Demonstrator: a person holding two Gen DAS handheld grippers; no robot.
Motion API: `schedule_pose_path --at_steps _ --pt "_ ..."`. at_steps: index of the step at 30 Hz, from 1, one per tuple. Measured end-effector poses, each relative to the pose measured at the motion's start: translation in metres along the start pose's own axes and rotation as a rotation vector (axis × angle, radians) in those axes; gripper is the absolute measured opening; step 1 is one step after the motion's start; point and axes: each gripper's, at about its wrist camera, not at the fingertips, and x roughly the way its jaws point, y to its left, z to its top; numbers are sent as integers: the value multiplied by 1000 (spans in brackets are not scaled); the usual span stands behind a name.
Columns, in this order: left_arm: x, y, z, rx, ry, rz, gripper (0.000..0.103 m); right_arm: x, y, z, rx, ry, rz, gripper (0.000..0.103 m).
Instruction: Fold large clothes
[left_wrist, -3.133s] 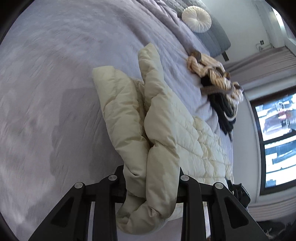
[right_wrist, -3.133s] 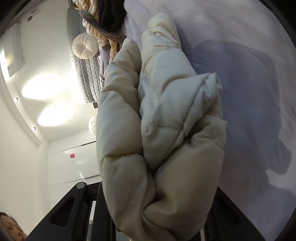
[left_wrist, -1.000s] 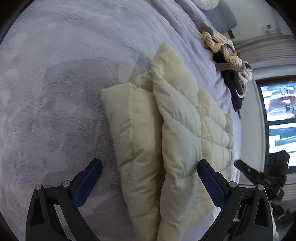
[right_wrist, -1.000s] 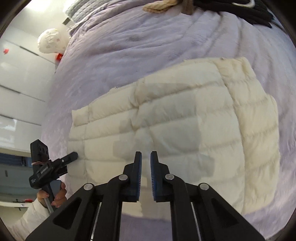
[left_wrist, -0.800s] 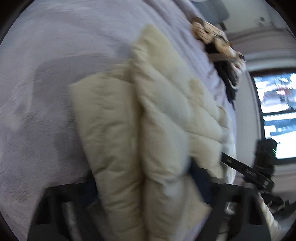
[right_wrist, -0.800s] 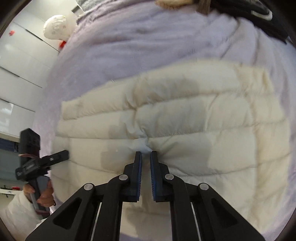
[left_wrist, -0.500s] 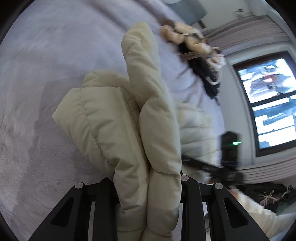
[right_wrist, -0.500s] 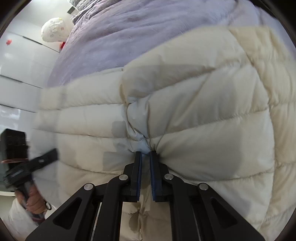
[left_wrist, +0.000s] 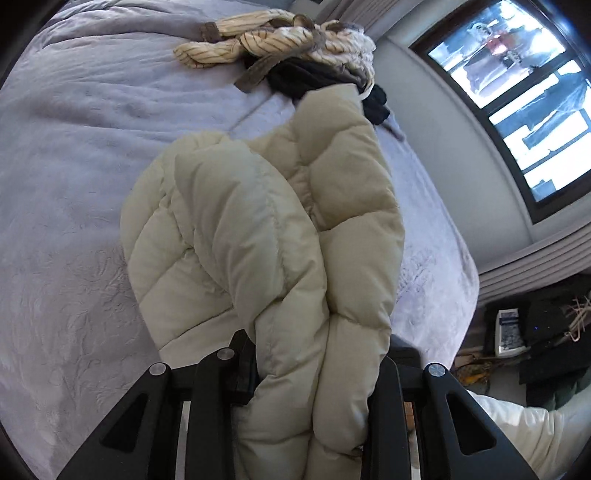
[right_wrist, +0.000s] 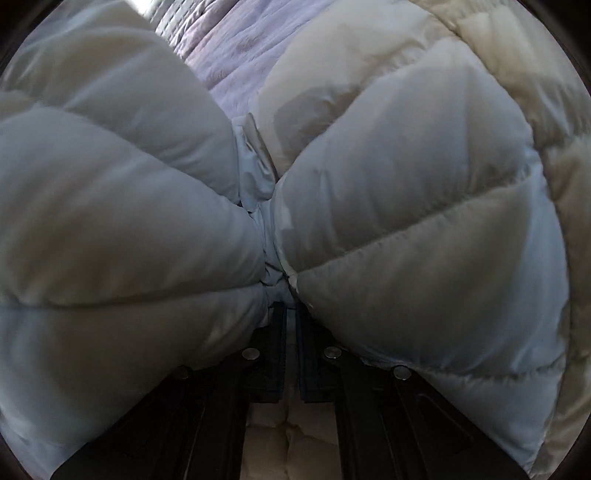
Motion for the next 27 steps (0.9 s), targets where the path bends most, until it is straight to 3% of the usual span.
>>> schedule_pose_path --at_steps 4,5,7,8,9,13,16,20,23,27 --pt "10 -10 -3 1 46 69 30 -53 -2 -3 -9 -65 30 6" --pt "13 -13 -4 3 56 85 30 -72 -3 -5 -21 -97 25 10" --pt "15 -12 -10 14 68 114 30 -104 -8 -9 -32 -151 -3 43" --pt "17 -15 -11 18 71 126 30 -122 -12 -12 -32 -186 -19 69" --pt "21 -20 -11 24 76 142 30 -141 -17 -16 -32 -226 -38 71" --pt "30 -25 -11 25 91 180 30 -184 -39 -30 -11 -321 -188 71" --pt "38 -28 -7 26 99 201 30 -181 -60 -35 39 -284 -230 64" --pt "44 -31 -2 23 110 223 30 -154 -79 -35 66 -224 -218 24" --pt "48 -36 0 31 118 242 30 -134 -85 -33 84 -229 -179 17" --pt "55 -48 0 46 134 223 30 -118 -104 -27 123 -206 -132 17"
